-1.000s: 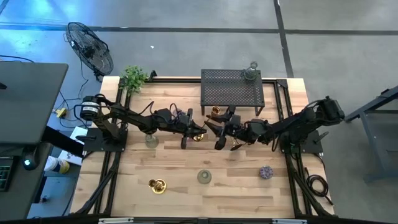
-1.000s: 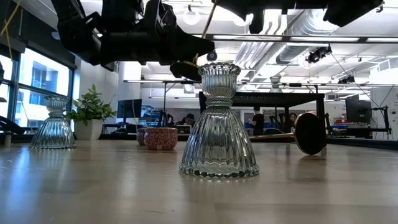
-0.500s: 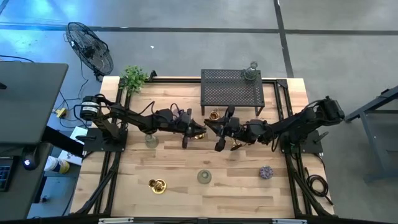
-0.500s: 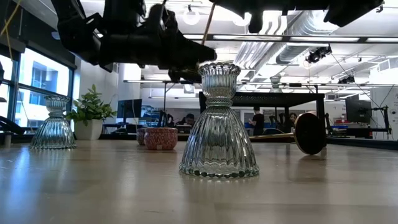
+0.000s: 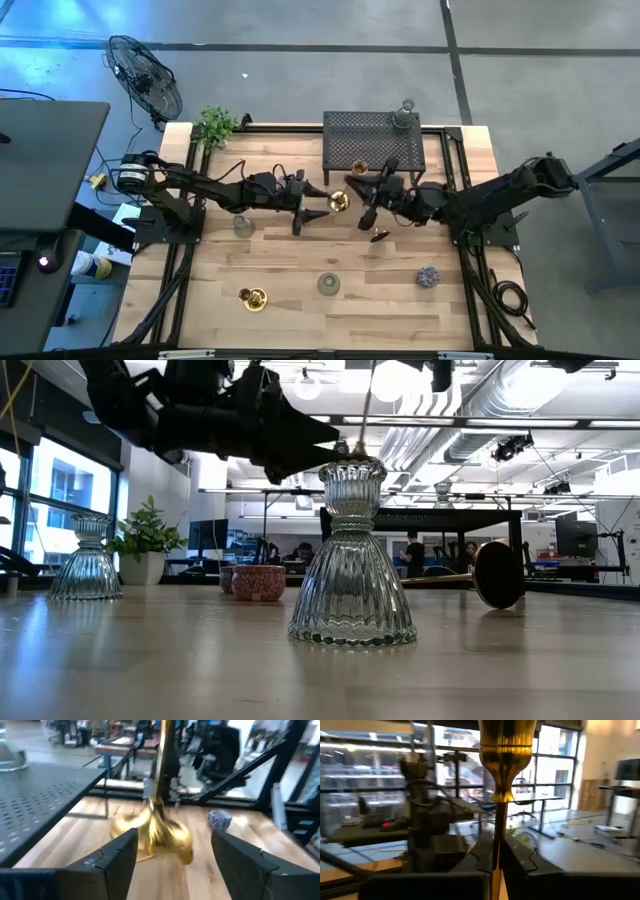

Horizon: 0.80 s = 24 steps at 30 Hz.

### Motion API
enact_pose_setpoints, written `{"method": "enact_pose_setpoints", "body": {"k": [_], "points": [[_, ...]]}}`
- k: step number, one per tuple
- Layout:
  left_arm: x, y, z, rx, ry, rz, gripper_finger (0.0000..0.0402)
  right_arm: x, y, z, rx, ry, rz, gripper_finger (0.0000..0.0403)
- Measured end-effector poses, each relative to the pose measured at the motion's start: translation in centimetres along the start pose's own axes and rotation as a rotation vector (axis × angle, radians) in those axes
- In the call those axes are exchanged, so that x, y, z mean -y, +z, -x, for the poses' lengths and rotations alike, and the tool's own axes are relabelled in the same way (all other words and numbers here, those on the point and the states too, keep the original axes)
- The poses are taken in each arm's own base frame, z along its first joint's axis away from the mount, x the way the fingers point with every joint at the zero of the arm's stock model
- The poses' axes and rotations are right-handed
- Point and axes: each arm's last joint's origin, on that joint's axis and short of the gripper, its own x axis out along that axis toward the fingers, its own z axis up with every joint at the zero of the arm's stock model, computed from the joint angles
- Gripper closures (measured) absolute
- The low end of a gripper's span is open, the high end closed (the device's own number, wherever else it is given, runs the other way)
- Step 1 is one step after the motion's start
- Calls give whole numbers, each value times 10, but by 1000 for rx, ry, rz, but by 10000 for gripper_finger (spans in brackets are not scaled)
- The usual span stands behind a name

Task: Pick & Place candle stick holders
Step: Put the top gold candle holder on the shelf

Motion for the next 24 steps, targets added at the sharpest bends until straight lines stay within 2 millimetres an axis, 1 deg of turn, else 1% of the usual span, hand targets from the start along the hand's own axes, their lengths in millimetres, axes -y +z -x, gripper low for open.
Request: {"method": "enact_pose_setpoints", "body": {"k": [3,6,10,12,15,18,20,24], "points": [[-2,-4,7,-108,73,-28,150,17,15,1,40,-100,-11,391],[-2,0,13,-140,122,-55,169,40,24,-1,61,-215,1,395],[-2,1,13,-146,120,-77,221,73,31,-11,49,-350,16,395],[-1,2,13,-132,104,-80,253,90,37,-21,23,-408,8,395],[-1,3,13,-127,103,-89,298,111,39,-38,-50,-471,34,395],[-1,4,13,-119,103,-89,333,134,45,-52,-92,-562,39,395],[-1,4,13,-118,104,-89,352,149,43,-60,-108,-609,10,395],[-2,4,13,-113,128,-91,378,175,24,-70,-158,-663,-12,395]]}}
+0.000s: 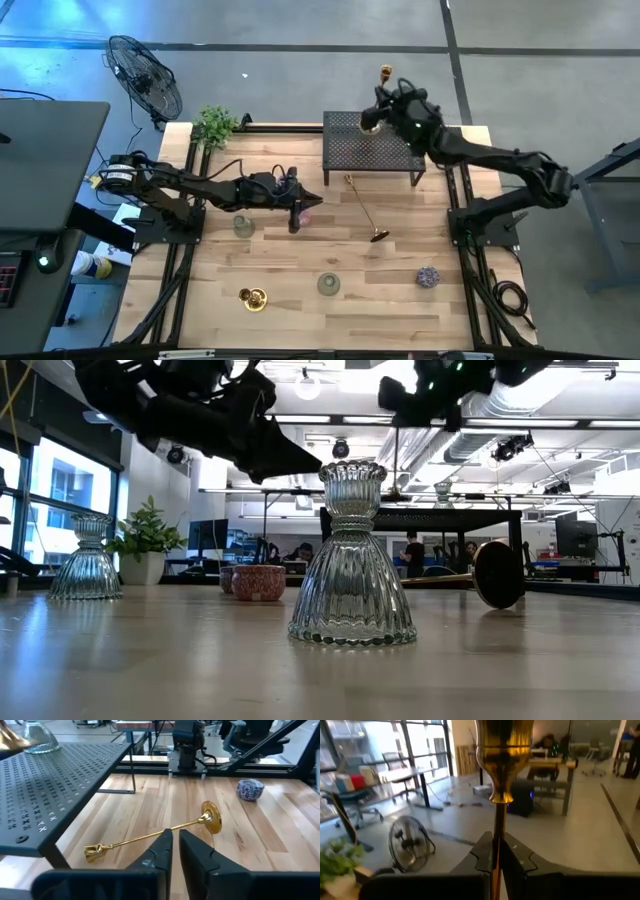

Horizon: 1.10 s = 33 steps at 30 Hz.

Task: Pick & Place candle stick holders
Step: Put the top gold candle holder on the shelf

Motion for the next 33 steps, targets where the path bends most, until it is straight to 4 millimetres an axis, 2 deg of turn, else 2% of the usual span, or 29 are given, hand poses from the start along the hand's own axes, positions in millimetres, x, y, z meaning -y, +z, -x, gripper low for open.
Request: {"method": "enact_pose_setpoints", "body": {"k": [5,11,15,33], "points": [[-5,-6,5,56,10,-4,396,15,-9,-21,-18,-36,-30,394],[-24,-14,13,109,-7,84,400,25,-17,-35,-31,-60,-9,394],[-29,-16,14,111,-7,104,400,30,-22,-42,-41,-82,-3,394],[-28,-17,14,106,-9,102,401,36,-23,-45,-38,-90,40,393]]}}
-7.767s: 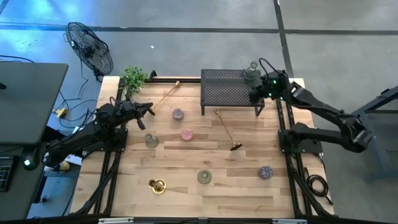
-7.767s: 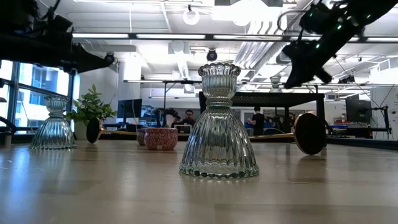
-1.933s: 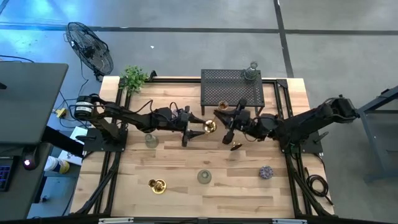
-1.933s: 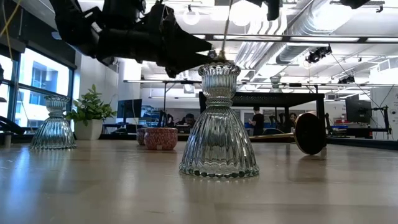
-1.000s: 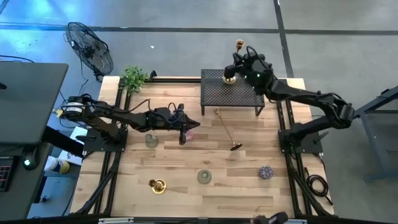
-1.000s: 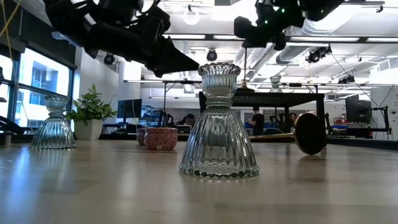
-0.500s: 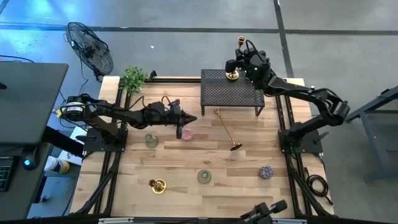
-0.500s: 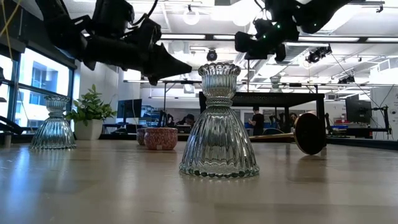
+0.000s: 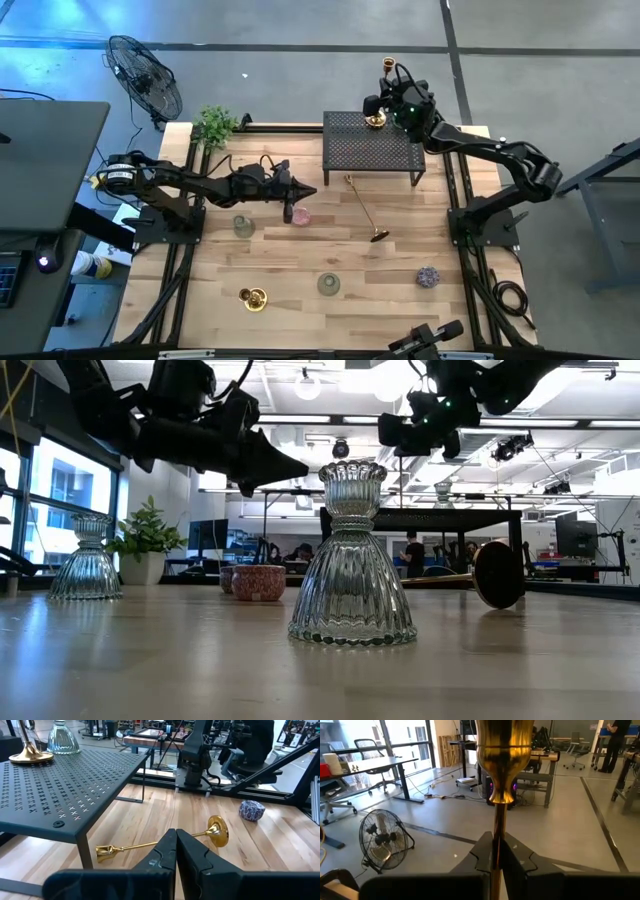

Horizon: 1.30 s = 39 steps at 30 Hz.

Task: Pick & Place candle stick holders
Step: Put the top gold candle holder on the shelf, then put the red patterned scented candle on the shelf

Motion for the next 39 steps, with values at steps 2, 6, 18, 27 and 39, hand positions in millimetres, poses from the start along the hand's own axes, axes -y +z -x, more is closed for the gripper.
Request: {"method": "enact_pose_setpoints", "body": {"k": [2,6,18,27,39], "points": [[0,0,0,0,0,0,401,0,0,0,0,0,0,393],[0,0,0,0,0,0,401,1,-1,-1,0,1,0,393],[0,-1,0,-13,7,1,401,1,-1,-1,-2,17,-11,342],[0,-2,0,-17,11,1,401,1,-1,-1,1,-15,-11,266],[-1,-5,0,-48,14,-46,401,-3,20,23,44,28,-25,193]]}}
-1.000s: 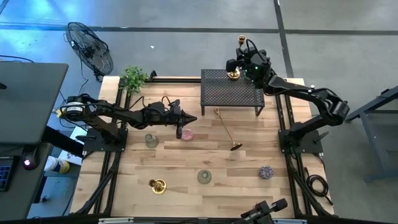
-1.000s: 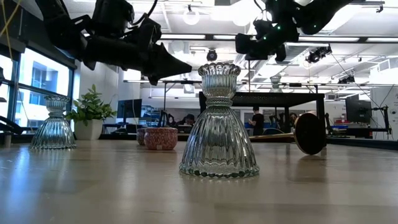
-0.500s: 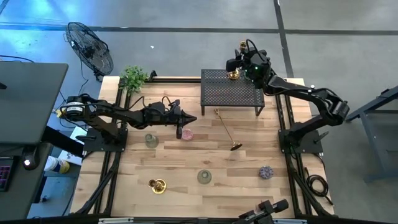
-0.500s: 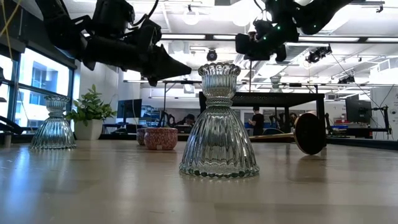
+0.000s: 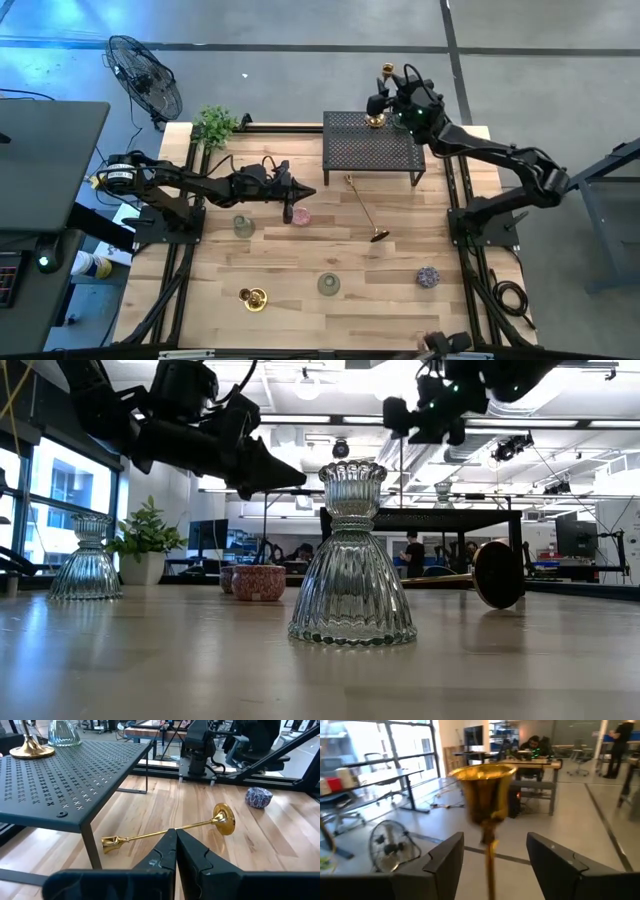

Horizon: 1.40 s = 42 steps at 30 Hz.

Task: Pick & Place candle stick holders
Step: Put the red patterned scented candle on the shelf

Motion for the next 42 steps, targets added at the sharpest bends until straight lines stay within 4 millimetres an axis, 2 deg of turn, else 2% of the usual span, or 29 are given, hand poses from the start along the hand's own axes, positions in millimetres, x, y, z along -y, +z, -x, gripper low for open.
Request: {"method": "enact_pose_setpoints", "body": {"k": [6,12,16,18,23,27,29,32,39,42], "points": [[0,-5,1,-65,1,0,401,-15,8,31,-42,8,34,217],[-1,-2,11,-143,68,-10,401,-41,3,75,-160,154,158,298],[-3,6,30,-226,178,-34,401,-58,-17,113,-206,306,217,374],[-4,10,41,-264,240,-16,401,-62,-31,131,-204,376,217,395],[-11,19,65,-411,317,88,401,-63,-66,168,-151,461,148,380],[-24,21,71,-555,347,174,388,-62,-87,187,-103,525,102,393],[-28,22,68,-596,326,207,365,-61,-92,192,-87,548,82,400],[-34,27,63,-621,301,245,310,-59,-98,197,-83,566,70,398],[-39,39,34,-685,312,294,138,-59,-99,198,-79,574,69,401],[-42,34,21,-778,307,259,76,-59,-99,198,-77,591,73,402]]}}
